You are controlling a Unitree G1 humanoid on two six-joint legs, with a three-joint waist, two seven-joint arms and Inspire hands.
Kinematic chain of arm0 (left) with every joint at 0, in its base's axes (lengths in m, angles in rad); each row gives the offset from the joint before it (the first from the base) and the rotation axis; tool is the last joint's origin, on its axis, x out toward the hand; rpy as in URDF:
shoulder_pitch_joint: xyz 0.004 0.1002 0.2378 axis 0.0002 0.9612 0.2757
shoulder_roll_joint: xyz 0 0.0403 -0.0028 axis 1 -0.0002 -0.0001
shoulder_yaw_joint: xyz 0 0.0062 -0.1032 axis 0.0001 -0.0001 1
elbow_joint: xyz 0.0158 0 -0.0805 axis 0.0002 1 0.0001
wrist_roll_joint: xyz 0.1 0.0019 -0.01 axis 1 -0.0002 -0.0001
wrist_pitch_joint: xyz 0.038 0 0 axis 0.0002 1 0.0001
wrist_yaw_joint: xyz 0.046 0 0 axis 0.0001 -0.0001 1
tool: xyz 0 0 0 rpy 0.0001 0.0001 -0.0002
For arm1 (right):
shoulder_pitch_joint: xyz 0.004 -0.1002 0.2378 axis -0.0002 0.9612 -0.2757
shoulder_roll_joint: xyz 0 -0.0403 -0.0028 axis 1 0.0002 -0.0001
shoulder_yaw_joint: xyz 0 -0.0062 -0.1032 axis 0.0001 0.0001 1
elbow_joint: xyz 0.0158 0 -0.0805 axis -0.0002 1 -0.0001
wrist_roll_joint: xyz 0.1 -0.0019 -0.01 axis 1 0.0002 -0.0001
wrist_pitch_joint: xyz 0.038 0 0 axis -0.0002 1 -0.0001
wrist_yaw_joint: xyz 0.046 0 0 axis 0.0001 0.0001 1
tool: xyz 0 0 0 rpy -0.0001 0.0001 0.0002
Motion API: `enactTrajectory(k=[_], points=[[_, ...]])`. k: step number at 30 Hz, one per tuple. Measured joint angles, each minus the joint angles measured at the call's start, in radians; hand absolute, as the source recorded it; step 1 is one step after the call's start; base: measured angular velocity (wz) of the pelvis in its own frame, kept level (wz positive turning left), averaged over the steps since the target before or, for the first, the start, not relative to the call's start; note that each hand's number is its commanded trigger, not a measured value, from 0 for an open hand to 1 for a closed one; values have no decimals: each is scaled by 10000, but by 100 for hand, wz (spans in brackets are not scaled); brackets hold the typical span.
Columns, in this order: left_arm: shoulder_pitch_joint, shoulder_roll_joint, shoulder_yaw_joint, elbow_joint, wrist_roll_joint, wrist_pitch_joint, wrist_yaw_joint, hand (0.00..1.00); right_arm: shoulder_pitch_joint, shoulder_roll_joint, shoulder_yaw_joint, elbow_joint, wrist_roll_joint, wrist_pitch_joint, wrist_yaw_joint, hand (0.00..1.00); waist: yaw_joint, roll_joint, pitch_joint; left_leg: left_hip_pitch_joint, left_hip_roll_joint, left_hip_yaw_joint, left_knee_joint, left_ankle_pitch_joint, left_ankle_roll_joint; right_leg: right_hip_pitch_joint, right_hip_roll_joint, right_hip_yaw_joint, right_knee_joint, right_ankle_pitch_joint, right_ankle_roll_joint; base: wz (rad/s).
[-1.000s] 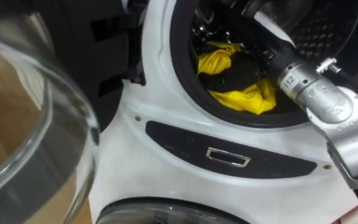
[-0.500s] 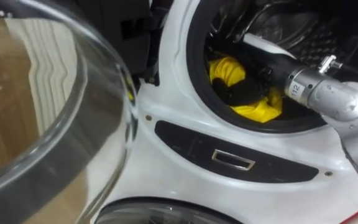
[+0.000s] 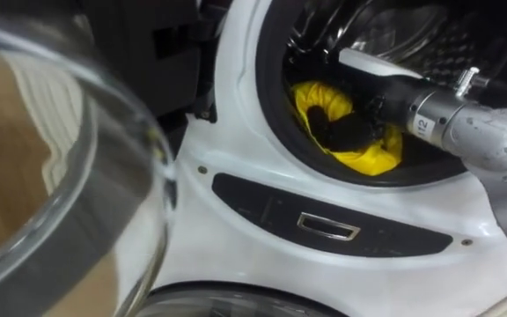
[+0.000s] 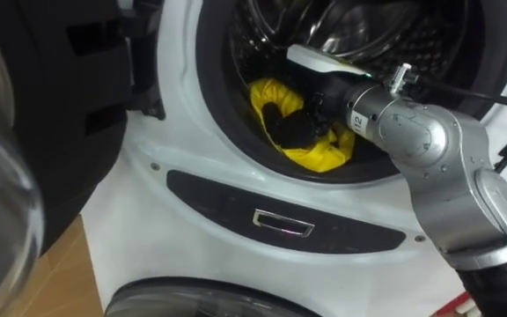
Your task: Pick clothes from washing machine
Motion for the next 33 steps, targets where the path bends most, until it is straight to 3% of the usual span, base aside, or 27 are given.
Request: enactTrajectory(k=[12, 17, 27, 33], points=[[-101, -17, -11, 35, -64, -434, 9, 0, 214, -128, -373, -538, -930, -125, -291, 100, -16, -11, -75, 215, 31, 22, -300, 37, 64, 16, -8, 52, -13, -1, 2, -1], [-184, 21, -4, 48, -60, -646, 13, 0, 322, -134, -372, -749, -976, -241, -269, 100, -119, -123, -153, 246, 37, 22, -343, 36, 70, 5, 7, 279, -17, -2, 4, 0], [-75, 18, 17, 49, -63, -819, 20, 0, 475, -139, -380, -1155, -1307, -220, -146, 100, -127, -122, -143, 341, 44, 34, -479, 26, 85, 15, 10, 341, -14, -5, 8, 0], [-13, -23, 64, 36, -442, -844, 434, 0, 475, -138, -383, -1465, -1290, -207, -46, 100, -155, -91, -121, 369, 83, 148, -531, 24, 88, -11, 62, 913, -12, -7, 11, -4]])
